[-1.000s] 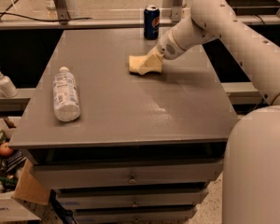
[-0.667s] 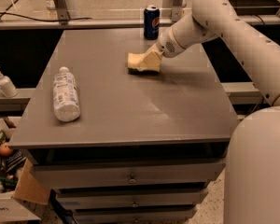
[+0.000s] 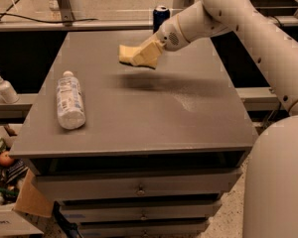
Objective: Pick sponge
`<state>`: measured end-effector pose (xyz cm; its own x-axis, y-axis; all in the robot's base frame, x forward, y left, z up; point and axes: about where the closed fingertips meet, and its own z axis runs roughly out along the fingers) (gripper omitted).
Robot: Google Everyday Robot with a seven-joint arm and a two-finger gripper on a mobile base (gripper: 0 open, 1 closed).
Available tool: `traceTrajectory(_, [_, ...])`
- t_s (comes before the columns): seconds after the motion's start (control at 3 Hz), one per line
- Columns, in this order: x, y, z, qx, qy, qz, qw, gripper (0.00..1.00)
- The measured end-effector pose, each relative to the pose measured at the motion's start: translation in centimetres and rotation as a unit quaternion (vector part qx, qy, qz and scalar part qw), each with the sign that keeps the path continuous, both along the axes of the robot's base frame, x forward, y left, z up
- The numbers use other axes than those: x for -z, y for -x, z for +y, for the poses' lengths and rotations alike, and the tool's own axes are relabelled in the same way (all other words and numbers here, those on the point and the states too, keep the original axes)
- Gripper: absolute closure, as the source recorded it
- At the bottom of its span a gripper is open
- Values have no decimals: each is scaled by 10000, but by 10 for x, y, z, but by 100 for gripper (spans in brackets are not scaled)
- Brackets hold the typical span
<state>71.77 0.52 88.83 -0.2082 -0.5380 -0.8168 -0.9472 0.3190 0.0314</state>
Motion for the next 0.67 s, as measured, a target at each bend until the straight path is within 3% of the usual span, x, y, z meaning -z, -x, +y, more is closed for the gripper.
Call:
traceTrajectory(0.33, [-24, 13, 18, -261, -344, -69, 9990, 100])
traceTrajectory(0.67, [-25, 14, 20, -286, -376, -62, 9989, 100])
